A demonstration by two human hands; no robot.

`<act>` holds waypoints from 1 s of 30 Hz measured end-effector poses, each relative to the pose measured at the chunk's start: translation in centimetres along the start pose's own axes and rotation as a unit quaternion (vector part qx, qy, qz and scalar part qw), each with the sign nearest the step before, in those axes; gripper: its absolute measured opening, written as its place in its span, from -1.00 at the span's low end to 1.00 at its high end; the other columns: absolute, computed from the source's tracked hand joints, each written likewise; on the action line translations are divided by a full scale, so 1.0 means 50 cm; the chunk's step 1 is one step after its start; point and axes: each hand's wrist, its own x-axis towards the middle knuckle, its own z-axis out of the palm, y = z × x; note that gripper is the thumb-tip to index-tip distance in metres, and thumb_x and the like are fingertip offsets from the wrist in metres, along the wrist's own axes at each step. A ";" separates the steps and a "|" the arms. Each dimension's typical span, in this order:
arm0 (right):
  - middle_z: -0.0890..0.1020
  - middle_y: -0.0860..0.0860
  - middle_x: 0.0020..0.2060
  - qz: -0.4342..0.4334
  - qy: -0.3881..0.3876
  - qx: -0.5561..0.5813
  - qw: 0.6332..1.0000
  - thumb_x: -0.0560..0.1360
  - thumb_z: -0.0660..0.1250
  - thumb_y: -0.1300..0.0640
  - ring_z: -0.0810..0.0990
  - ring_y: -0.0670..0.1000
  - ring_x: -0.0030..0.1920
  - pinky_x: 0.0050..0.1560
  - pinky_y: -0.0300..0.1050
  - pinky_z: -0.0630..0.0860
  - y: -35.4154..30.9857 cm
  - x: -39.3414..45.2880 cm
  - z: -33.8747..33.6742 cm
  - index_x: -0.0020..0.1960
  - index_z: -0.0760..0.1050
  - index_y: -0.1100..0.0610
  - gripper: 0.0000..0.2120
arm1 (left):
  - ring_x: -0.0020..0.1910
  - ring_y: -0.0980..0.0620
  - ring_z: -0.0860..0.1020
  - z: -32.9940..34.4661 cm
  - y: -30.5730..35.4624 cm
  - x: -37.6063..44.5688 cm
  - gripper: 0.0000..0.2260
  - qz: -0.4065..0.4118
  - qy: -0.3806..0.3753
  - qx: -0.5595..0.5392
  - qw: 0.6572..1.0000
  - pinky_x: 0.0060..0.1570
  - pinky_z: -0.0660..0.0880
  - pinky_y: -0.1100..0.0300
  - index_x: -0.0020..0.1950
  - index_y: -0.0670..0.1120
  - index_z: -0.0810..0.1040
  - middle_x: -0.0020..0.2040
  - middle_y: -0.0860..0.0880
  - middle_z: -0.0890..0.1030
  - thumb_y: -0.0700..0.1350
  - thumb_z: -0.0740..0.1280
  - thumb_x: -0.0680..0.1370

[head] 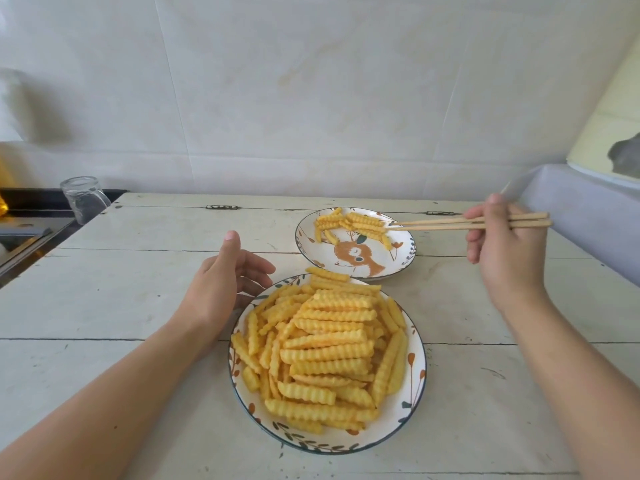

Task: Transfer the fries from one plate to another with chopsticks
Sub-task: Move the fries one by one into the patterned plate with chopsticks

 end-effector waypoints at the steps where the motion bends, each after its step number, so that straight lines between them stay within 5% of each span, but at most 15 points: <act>1: 0.47 0.10 -0.41 -0.011 -0.005 -0.012 1.000 0.68 0.16 -0.03 0.40 -0.04 -0.54 -0.51 -0.24 0.35 0.001 -0.003 0.003 -0.20 0.55 0.08 -0.63 | -0.25 0.00 0.60 0.000 0.000 0.001 -0.31 0.001 0.000 0.000 1.000 -0.16 0.49 0.08 -0.08 -0.18 0.71 -0.22 -0.10 0.68 0.25 -0.05 0.72; 10: 0.50 0.07 -0.40 -0.048 -0.073 -0.071 0.994 0.66 0.16 -0.07 0.44 -0.01 -0.48 -0.43 -0.14 0.41 0.018 -0.016 0.025 -0.16 0.59 0.09 -0.63 | -0.27 0.01 0.59 0.002 0.000 0.002 -0.32 0.000 -0.002 -0.005 1.000 -0.18 0.49 0.09 -0.07 -0.19 0.70 -0.23 -0.10 0.68 0.25 -0.05 0.72; 22: 0.48 0.05 -0.48 0.001 -0.047 -0.025 0.999 0.70 0.09 -0.06 0.42 -0.01 -0.58 -0.51 -0.19 0.36 0.010 -0.008 0.028 -0.22 0.55 0.14 -0.54 | -0.26 0.00 0.59 0.002 0.000 0.002 -0.31 0.002 0.001 0.000 1.000 -0.17 0.48 0.08 -0.09 -0.18 0.71 -0.23 -0.10 0.68 0.24 -0.05 0.72; 26: 0.43 0.04 -0.56 0.047 -0.002 0.132 0.990 0.70 0.09 -0.11 0.32 0.05 -0.61 -0.51 -0.20 0.25 -0.048 -0.007 0.019 -0.38 0.53 0.09 -0.44 | -0.26 -0.01 0.59 0.003 0.003 0.000 -0.32 0.000 0.003 -0.001 1.000 -0.17 0.48 0.09 -0.07 -0.19 0.70 -0.25 -0.08 0.68 0.24 -0.05 0.73; 30: 0.38 0.09 -0.54 0.104 -0.112 0.269 0.951 0.67 0.10 -0.16 0.22 -0.03 -0.62 -0.47 -0.26 0.18 -0.103 -0.035 0.019 -0.38 0.50 0.13 -0.43 | -0.25 -0.01 0.58 0.004 0.006 0.001 -0.32 -0.006 0.004 -0.003 1.000 -0.16 0.50 0.09 -0.06 -0.20 0.70 -0.24 -0.08 0.67 0.23 -0.05 0.73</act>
